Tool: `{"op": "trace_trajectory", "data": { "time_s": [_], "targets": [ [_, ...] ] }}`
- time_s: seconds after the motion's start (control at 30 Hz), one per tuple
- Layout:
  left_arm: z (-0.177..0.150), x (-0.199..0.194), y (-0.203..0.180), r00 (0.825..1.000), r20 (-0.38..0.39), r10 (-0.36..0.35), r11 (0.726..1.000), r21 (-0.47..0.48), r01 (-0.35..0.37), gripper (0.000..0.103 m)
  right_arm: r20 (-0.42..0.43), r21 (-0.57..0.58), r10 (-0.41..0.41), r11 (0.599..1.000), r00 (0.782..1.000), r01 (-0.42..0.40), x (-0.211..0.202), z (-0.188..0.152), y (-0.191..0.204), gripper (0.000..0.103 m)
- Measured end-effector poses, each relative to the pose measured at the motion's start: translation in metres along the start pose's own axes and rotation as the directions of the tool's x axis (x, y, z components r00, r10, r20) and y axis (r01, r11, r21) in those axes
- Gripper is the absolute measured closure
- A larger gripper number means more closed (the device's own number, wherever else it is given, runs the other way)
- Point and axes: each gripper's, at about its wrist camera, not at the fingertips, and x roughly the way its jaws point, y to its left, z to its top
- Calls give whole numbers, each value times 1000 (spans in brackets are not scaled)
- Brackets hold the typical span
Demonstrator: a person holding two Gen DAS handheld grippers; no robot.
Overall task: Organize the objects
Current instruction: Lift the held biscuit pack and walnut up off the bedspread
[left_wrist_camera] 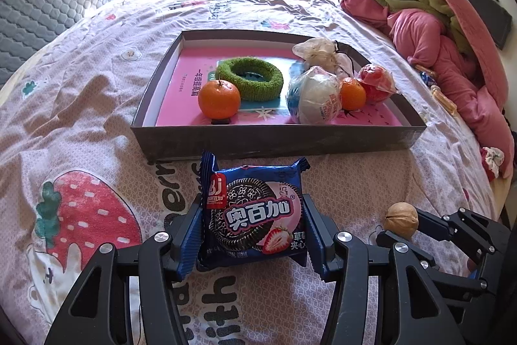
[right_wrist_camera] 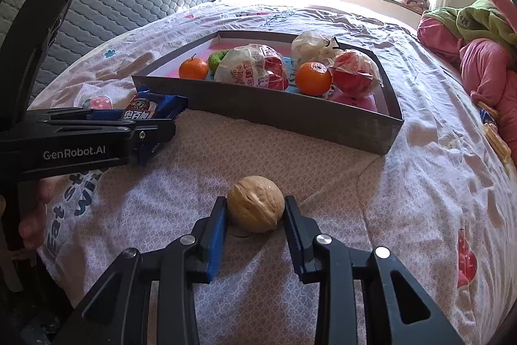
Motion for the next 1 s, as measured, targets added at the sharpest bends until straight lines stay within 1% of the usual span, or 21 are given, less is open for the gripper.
{"op": "trace_trajectory", "data": {
  "time_s": [0.2, 0.4, 0.73, 1.0],
  "targets": [
    [-6, -11, -5, 1000, 3, -18, 1000, 8, 18, 46, 13, 14, 1, 1000, 1000, -1, -3, 2, -2, 68],
    [-10, -21, -12, 1000, 14, -11, 1000, 29, 10, 46, 33, 11, -15, 1000, 999, 15, -9, 4, -2, 68],
    [-12, -38, -17, 998, 54, 11, 999, 34, -13, 46, 110, 28, -51, 998, 993, 49, -27, 8, -8, 68],
    [-6, -44, -18, 997, 75, 10, 999, 34, -12, 46, 131, 46, -40, 998, 991, 34, -32, 13, -12, 68]
  ]
}}
